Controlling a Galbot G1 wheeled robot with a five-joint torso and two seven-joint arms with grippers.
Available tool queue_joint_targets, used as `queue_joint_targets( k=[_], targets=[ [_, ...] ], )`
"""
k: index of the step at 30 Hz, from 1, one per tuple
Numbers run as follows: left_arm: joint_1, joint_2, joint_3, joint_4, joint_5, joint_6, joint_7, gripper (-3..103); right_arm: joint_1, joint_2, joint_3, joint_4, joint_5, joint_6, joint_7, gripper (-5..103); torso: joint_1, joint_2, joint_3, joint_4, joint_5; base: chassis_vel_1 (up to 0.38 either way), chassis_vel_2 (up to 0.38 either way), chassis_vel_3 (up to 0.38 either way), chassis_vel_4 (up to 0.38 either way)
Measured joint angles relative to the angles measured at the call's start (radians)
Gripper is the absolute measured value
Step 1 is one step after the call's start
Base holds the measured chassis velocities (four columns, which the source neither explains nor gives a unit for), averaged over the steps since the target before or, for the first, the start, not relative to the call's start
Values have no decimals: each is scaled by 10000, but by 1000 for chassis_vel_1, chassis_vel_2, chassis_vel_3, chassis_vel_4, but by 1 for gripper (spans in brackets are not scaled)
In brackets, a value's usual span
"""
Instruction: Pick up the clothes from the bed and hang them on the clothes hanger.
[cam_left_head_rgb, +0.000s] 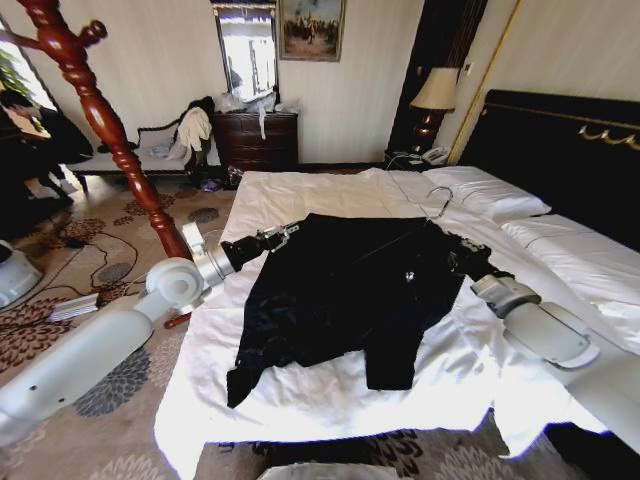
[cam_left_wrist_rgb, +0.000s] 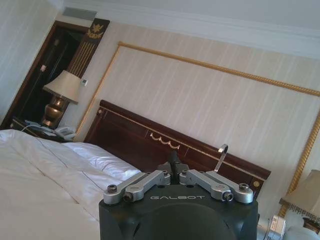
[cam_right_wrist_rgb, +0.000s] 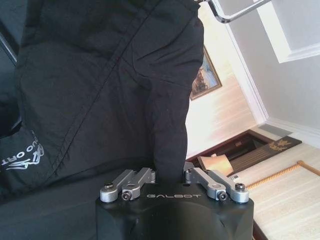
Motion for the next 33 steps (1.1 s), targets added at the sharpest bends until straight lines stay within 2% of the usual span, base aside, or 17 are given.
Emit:
queue_joint_targets(
  k=[5,7,9,13,16,21,25,26,31,33],
  targets=[
    [-1028,-467,1034,-44,14,42,-807,2,-21,-156,90,-100,161,-367,130,20,0,-1,1,0,1,0,0,0,0],
    [-1188,-556,1200,-44,14,47,-907,2,-29,-162,108,-101,188,-400,143,20,0,-1,0,-1,1,0,0,0,0],
    [-1908,-1012,1878,6,27,66,-1351,2,-59,-178,203,-107,362,-610,236,20,0,-1,0,-4,2,0,0,0,0],
    [-2515,-1474,2514,56,170,152,-1835,2,-68,-147,241,-173,503,-800,327,20,1,-2,0,-5,2,0,0,0,0],
    [-2669,-1594,2692,31,238,222,-2018,2,-78,-99,242,-211,549,-880,359,20,1,-1,0,-1,3,0,0,0,0],
    [-3131,-2162,3131,141,319,308,-2387,2,-100,-23,224,-284,624,-1029,398,20,0,-1,1,4,1,0,0,0,0],
    [-3925,-3311,3705,570,331,384,-2672,2,-166,-61,328,-289,806,-1176,445,20,0,-1,0,-7,3,0,0,0,0],
    [-3925,-3311,3705,570,331,384,-2672,2,-166,-61,328,-289,806,-1176,445,20,0,-1,0,-7,3,0,0,0,0],
    [-4572,-4436,4241,1057,529,499,-3071,2,-177,-153,422,-218,1168,-1358,484,20,0,-1,0,1,2,0,0,0,0],
    [-4625,-4564,4312,1155,603,513,-3129,2,-181,-149,428,-212,1188,-1372,484,20,0,-1,0,1,2,0,0,0,0]
  ],
)
